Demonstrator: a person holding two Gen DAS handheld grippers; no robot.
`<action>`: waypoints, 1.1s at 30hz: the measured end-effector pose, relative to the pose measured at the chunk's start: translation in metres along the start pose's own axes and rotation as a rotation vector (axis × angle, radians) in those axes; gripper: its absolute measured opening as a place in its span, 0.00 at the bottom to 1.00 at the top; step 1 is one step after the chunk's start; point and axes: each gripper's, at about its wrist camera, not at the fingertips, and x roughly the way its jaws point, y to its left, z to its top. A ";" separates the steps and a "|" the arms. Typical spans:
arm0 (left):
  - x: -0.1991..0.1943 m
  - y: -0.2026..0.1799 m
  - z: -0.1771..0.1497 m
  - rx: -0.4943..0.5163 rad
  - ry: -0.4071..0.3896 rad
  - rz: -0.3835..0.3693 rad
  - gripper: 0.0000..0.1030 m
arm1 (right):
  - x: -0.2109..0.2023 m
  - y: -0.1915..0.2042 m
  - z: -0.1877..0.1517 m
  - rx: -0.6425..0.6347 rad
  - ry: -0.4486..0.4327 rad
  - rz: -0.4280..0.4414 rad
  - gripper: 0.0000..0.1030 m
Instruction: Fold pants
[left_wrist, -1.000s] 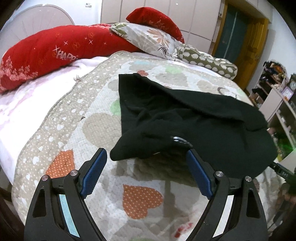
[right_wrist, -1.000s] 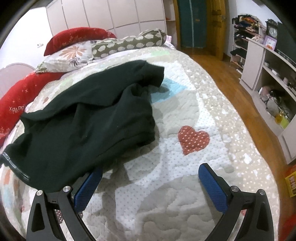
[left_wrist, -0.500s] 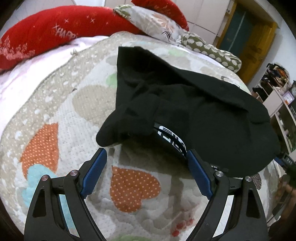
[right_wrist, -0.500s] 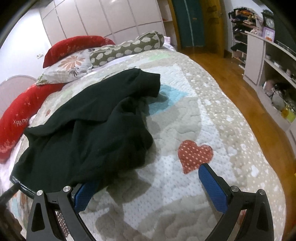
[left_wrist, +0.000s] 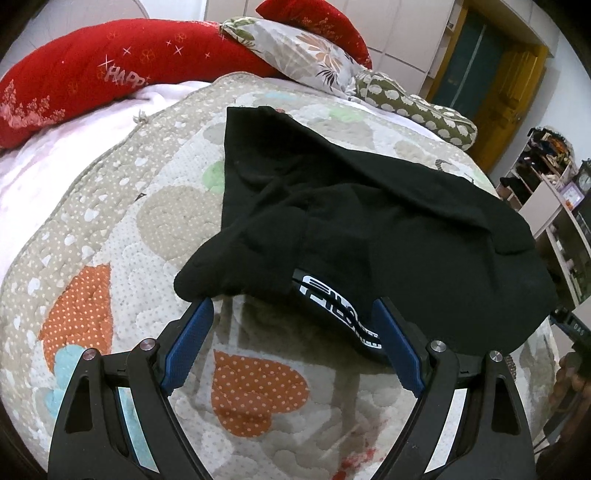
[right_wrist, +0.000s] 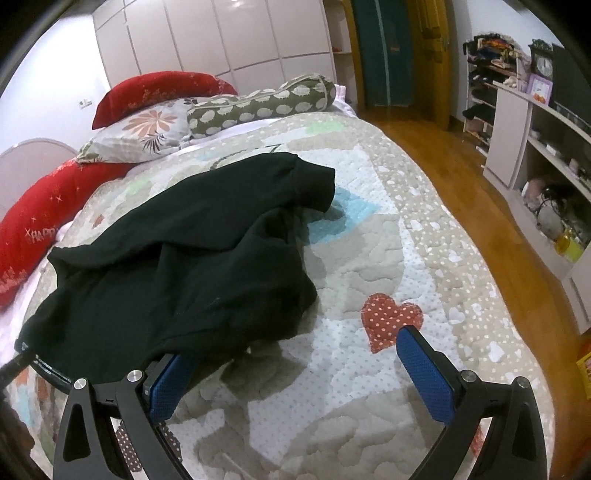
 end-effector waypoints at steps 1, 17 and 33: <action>0.000 -0.001 0.000 0.004 0.000 0.002 0.85 | -0.001 0.000 0.000 0.000 0.001 -0.001 1.00; 0.007 -0.002 -0.003 -0.012 0.027 -0.032 0.85 | 0.005 0.003 0.000 -0.006 -0.001 0.017 1.00; 0.011 -0.016 0.026 -0.006 0.072 -0.238 0.09 | -0.033 -0.023 0.009 0.069 -0.177 0.108 0.09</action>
